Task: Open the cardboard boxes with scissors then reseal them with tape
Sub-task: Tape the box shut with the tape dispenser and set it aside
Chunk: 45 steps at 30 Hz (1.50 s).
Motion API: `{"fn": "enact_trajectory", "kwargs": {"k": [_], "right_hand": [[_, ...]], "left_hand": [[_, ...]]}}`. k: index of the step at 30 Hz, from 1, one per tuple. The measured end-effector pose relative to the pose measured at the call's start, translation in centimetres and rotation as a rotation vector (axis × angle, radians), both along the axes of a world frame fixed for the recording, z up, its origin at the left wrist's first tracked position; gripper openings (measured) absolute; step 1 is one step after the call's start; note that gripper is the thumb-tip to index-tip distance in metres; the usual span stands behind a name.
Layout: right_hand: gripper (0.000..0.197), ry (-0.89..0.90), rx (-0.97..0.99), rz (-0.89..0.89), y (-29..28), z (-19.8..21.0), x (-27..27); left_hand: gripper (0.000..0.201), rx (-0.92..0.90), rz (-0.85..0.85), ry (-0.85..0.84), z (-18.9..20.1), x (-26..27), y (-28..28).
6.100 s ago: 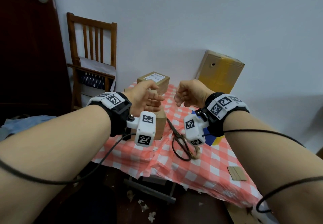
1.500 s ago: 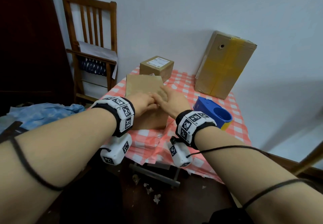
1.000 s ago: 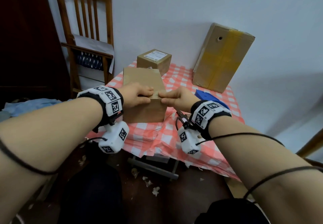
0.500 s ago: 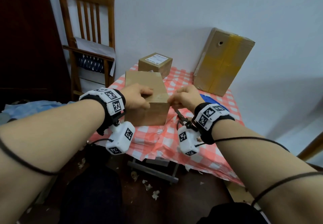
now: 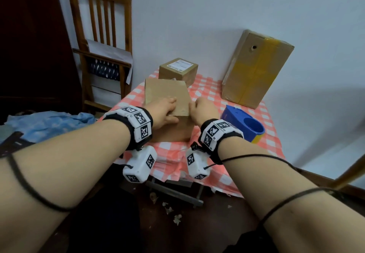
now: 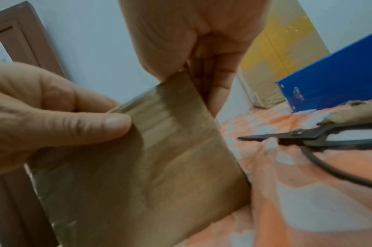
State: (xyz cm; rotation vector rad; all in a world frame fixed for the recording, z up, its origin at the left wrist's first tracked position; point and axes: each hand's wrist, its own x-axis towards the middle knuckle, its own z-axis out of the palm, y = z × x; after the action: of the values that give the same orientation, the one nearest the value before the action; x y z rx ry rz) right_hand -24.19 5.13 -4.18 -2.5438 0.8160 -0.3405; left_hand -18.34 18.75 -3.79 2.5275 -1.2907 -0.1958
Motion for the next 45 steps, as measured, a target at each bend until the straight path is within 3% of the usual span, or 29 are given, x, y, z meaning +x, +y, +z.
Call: {"fn": "enact_trajectory", "kwargs": {"k": [4, 7, 9, 14, 17, 19, 25, 29, 33, 41, 45], "right_hand": [[0.03, 0.023, 0.05, 0.041, 0.1, 0.1, 0.1], [0.052, 0.025, 0.037, 0.037, 0.4, -0.3, 0.1], [0.046, 0.026, -0.054, 0.03, 0.2, -0.6, 0.2], [0.032, 0.022, -0.055, 0.011, -0.1, -0.2, 0.5], [0.045, 0.014, 0.067, 0.051, 0.0, -0.5, 0.1], [0.05, 0.022, 0.033, 0.052, 0.0, -0.5, 0.0], [0.032, 0.035, -0.008, -0.003, -0.1, 0.2, 0.4], [0.041, 0.039, 0.072, 0.072, 0.5, 0.3, -0.4], [0.038, 0.018, -0.021, 0.014, 0.1, -0.1, -0.1], [0.041, -0.069, 0.308, 0.054, -0.2, -0.1, -0.8], [0.023, -0.152, 0.631, 0.071, -1.1, 0.8, -2.1]], "left_hand": [[0.059, -0.017, 0.004, -0.007, -0.1, 0.1, -0.1], [0.058, -0.003, 0.015, 0.001, 0.0, 0.0, -0.1], [0.058, 0.002, 0.031, 0.007, 0.0, 0.1, -0.2], [0.064, 0.007, 0.043, 0.007, 0.0, 0.1, -0.2], [0.061, -0.014, 0.055, 0.019, 0.0, 0.0, -0.3], [0.062, -0.001, 0.051, 0.017, 0.1, -0.2, -0.3], [0.063, 0.014, 0.055, 0.009, 0.0, 0.0, -0.2], [0.06, -0.007, 0.055, 0.019, 0.1, -0.2, -0.3], [0.063, 0.007, 0.063, 0.031, 0.1, -0.2, -0.3], [0.063, 0.0, 0.059, 0.035, 0.2, -0.3, -0.3], [0.062, 0.009, 0.061, 0.034, 0.2, -0.2, -0.3]]}}
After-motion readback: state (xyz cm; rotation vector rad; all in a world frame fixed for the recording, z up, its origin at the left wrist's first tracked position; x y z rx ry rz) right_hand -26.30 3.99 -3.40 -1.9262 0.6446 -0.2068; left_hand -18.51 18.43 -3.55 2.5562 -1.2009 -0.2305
